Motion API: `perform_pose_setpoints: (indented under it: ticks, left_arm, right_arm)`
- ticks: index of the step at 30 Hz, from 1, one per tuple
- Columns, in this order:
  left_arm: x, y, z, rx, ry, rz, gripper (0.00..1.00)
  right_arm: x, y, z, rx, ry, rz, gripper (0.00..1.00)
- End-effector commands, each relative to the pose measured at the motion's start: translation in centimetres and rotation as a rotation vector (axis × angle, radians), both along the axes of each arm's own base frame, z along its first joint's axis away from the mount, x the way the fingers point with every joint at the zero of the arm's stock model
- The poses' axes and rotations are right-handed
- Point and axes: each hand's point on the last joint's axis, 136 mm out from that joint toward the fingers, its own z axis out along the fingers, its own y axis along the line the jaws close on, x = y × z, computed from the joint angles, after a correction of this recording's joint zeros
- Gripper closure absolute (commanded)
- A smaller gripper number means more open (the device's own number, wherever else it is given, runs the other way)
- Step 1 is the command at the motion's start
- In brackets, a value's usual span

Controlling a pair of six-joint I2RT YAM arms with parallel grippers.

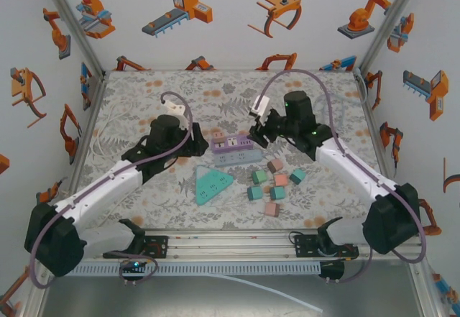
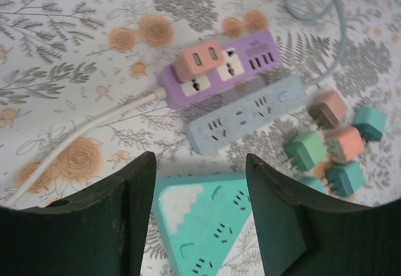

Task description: Pull the plug off the socket

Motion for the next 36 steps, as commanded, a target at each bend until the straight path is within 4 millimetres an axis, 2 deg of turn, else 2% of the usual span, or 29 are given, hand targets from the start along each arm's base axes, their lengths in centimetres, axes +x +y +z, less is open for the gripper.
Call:
perform_pose_setpoints:
  ticks: [1,5,13,18,23,28,34,36]
  left_arm:
    - [2.4,0.6,1.1,-0.033,0.003,0.091,0.43]
    - [4.3,0.8,-0.1,-0.038,0.04,0.121,0.43]
    - [7.8,0.8,-3.3,-0.035,0.136,0.154,0.44]
    - [9.1,0.3,-5.1,-0.035,0.176,0.152,0.44]
    - [9.5,0.2,-6.9,-0.022,0.217,0.154,0.44]
    - [9.2,-0.3,-8.7,-0.03,0.267,0.144,0.44]
    - [8.8,-1.7,-10.2,-0.065,0.319,0.082,0.44]
    - [8.6,-2.2,-10.9,-0.073,0.343,0.057,0.44]
  right_arm:
    - [-0.3,2.5,1.0,-0.071,-0.228,0.208,0.39]
    - [0.2,4.4,-0.1,-0.118,-0.226,0.281,0.39]
    - [2.6,7.8,-4.0,-0.182,-0.143,0.346,0.37]
    - [4.0,9.4,-6.8,-0.217,-0.09,0.379,0.37]
    - [4.5,10.9,-9.2,-0.215,-0.026,0.425,0.37]
    - [4.6,11.6,-11.8,-0.229,0.039,0.448,0.41]
    - [4.0,12.0,-12.6,-0.213,0.086,0.479,0.6]
    - [3.9,12.0,-12.7,-0.21,0.093,0.479,0.62]
